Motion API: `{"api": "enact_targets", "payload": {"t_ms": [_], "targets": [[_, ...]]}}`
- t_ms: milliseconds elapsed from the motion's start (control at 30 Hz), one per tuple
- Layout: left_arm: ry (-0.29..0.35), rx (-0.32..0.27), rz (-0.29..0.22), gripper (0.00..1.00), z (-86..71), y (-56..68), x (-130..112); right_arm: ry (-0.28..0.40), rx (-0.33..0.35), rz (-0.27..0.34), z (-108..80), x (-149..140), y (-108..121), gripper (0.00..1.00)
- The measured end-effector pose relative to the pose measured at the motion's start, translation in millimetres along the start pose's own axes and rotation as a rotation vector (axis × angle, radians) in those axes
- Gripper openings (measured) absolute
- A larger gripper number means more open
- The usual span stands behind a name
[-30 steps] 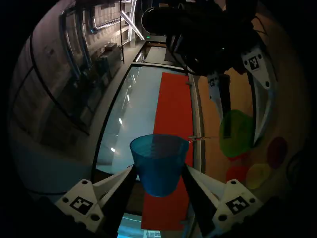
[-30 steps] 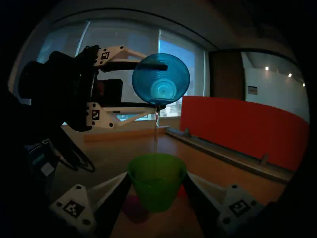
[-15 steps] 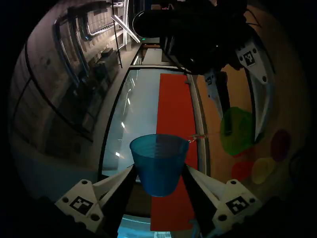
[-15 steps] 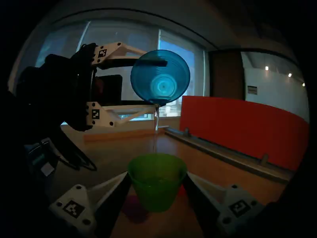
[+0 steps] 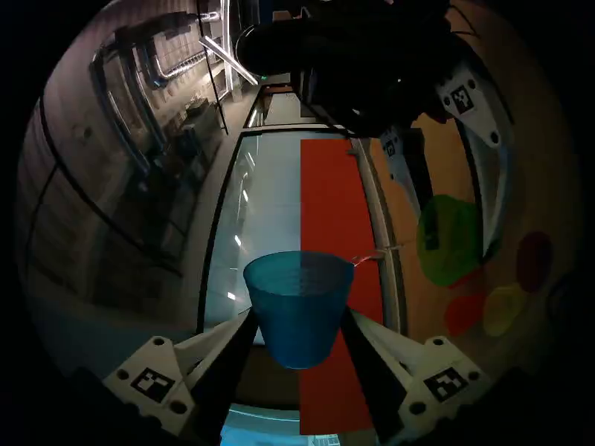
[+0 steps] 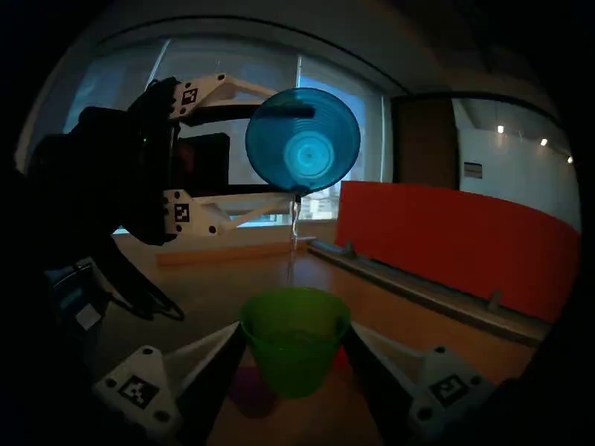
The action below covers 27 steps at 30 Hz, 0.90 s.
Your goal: Pour water
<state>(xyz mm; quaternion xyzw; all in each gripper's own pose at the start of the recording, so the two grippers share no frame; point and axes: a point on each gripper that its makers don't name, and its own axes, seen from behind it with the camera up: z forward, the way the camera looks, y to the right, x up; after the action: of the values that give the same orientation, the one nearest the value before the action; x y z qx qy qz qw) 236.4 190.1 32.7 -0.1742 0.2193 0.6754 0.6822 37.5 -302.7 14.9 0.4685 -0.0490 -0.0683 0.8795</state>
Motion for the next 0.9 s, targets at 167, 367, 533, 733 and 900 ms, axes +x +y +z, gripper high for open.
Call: {"api": "enact_targets", "payload": {"t_ms": [167, 367, 533, 733, 900], "targets": [[0.003, 0.002, 0.015, 0.78, 1.4, -0.8, 1, 0.002, -0.001, -0.001, -0.3, 1, 0, 0.89], [0.012, 0.005, 0.036, 0.78, 3.5, -5.6, 3, 0.004, -0.004, -0.001, -1.5, 1, 1, 0.9], [0.016, 0.011, 0.058, 0.78, 4.0, -12.1, 3, 0.008, -0.007, 0.0, -2.9, 2, 2, 0.9], [0.016, 0.012, 0.061, 0.78, 3.2, -12.8, 4, 0.012, -0.008, 0.001, -3.8, 4, 2, 0.9], [0.01, 0.009, 0.0, 0.78, 3.1, -10.2, 2, 0.014, -0.009, 0.001, -4.9, 3, 2, 0.9]]}}
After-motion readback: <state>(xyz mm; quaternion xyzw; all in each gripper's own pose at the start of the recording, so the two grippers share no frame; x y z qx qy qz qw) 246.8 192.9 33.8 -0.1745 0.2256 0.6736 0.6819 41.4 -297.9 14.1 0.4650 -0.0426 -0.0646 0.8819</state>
